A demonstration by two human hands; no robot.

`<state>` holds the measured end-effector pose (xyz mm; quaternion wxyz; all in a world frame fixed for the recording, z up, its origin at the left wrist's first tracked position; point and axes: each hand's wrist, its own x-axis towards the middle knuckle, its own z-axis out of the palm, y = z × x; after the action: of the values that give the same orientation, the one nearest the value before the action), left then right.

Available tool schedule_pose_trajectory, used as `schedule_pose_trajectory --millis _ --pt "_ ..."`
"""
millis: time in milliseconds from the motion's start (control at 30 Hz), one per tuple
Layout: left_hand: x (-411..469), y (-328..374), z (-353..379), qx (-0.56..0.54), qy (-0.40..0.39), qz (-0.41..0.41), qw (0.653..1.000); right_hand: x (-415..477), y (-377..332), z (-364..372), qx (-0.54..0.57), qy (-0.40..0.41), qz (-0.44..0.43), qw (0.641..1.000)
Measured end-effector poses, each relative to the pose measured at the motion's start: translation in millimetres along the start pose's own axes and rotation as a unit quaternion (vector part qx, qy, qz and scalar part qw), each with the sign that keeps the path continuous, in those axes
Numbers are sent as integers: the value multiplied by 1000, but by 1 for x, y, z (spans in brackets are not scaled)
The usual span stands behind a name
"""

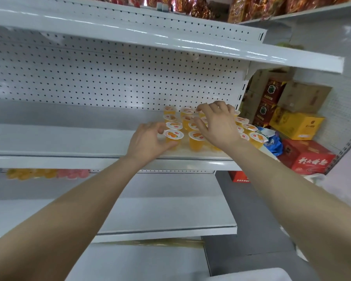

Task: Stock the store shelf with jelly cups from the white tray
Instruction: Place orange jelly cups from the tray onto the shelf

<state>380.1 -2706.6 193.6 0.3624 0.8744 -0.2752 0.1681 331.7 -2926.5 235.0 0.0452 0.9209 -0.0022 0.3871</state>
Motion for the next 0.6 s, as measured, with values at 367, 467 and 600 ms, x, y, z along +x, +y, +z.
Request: schedule_pose_trajectory --millis 367,467,600 --pt "-88 28 -3 -11 5 124 992 -132 -10 -64 -55 16 29 998" --pt "-129 37 17 -27 -18 155 987 -189 -15 -79 -60 -9 64 996" --pt "-194 48 68 -52 -100 163 980 -290 -9 -87 -77 -81 101 989"
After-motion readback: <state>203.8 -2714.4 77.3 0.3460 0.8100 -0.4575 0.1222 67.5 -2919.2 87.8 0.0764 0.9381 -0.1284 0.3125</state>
